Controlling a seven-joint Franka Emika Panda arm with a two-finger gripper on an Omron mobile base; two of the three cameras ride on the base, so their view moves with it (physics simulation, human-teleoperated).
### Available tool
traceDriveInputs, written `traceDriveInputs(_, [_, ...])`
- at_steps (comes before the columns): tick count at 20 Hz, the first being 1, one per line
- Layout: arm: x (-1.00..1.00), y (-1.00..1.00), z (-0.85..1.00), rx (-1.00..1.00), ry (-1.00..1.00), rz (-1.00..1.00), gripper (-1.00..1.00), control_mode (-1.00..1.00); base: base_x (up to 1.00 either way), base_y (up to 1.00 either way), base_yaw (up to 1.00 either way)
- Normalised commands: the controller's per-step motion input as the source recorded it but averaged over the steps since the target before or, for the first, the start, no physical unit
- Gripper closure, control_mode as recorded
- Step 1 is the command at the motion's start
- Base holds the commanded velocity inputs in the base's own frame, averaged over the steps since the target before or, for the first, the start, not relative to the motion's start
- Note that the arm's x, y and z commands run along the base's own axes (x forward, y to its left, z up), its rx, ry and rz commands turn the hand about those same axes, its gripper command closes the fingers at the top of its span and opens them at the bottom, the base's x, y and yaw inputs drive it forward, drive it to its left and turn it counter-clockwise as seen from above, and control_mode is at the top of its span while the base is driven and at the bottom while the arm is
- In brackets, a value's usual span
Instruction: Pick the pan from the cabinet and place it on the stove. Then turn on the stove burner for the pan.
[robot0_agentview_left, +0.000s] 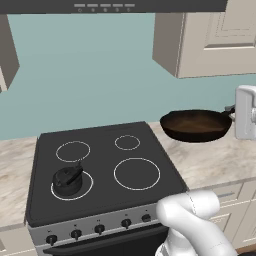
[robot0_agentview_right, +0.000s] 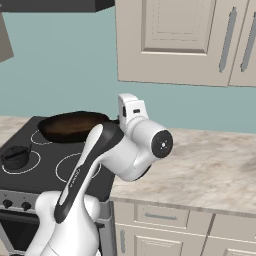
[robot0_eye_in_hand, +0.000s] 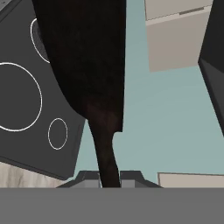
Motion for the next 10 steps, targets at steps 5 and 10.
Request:
traceDriveInputs(5, [0.00, 0.06, -0.20, -0.09, -0.01, 0.00, 1.00, -1.00, 0.00, 0.00, 0.00])
traceDriveInputs(10, [0.02, 0.34, -0.40, -0.14, 0.00, 0.00, 1.00, -1.00, 0.00, 0.00, 0.00])
